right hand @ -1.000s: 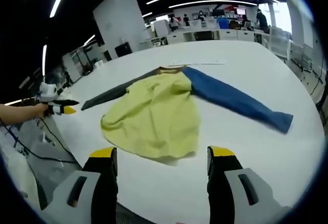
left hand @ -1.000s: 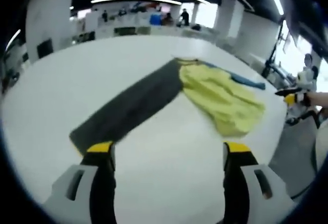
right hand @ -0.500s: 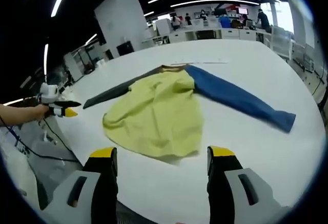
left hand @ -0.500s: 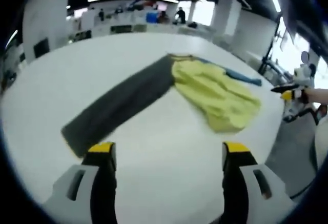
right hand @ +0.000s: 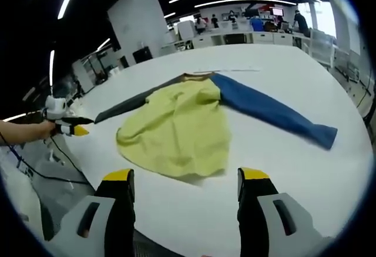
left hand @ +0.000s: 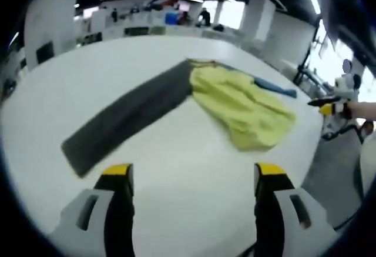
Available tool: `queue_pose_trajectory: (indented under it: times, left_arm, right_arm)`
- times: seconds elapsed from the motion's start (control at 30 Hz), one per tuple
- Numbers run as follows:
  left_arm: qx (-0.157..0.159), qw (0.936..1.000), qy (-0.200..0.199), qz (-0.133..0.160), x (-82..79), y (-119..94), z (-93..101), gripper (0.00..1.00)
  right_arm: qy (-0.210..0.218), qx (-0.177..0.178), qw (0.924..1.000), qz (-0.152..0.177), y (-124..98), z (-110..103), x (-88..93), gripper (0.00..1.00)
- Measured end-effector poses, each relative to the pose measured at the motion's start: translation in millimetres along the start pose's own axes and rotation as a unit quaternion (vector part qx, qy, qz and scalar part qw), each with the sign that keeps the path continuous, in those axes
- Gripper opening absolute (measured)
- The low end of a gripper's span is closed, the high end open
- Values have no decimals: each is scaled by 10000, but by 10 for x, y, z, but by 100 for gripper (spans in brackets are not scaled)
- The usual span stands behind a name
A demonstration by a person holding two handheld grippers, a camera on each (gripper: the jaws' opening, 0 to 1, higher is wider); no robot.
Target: Fold the garment on the visible template until the final outline fits inside the template.
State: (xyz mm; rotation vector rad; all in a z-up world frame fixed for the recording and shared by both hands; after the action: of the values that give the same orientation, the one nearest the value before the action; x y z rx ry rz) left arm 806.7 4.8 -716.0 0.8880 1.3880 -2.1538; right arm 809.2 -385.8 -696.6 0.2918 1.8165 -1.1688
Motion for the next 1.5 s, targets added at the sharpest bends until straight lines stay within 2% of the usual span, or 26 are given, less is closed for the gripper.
queue_pose_trajectory:
  times: [0.6, 0.93, 1.23, 1.5]
  left_arm:
    - [82, 10000, 40, 15, 14, 102, 121, 78]
    - [129, 9998, 109, 110, 15, 159, 240, 77]
    - [274, 9995, 154, 81, 46, 221, 380, 75]
    - [308, 9994, 168, 54, 57, 260, 385, 75]
  right_arm:
    - [37, 55, 10000, -47, -4, 67, 84, 71]
    - [71, 12, 10000, -49, 4, 40, 98, 71]
    - [88, 31, 9999, -42, 1, 63, 117, 71]
    - [121, 35, 9999, -71, -15, 56, 156, 71]
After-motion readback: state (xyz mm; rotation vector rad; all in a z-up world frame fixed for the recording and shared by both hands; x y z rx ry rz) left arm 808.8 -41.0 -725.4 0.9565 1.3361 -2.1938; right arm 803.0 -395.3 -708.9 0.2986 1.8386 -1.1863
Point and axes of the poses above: the point that each gripper's makers call its tool centre point, and the gripper's own axes: y roughly forward along the fingers, z roughly to its right, x roughly out of its underside, the point moved 1 cm from there along -y, roughly backward along the fingers, and after that the axes turned 9 degrees about -y, right-handed, at the moved point
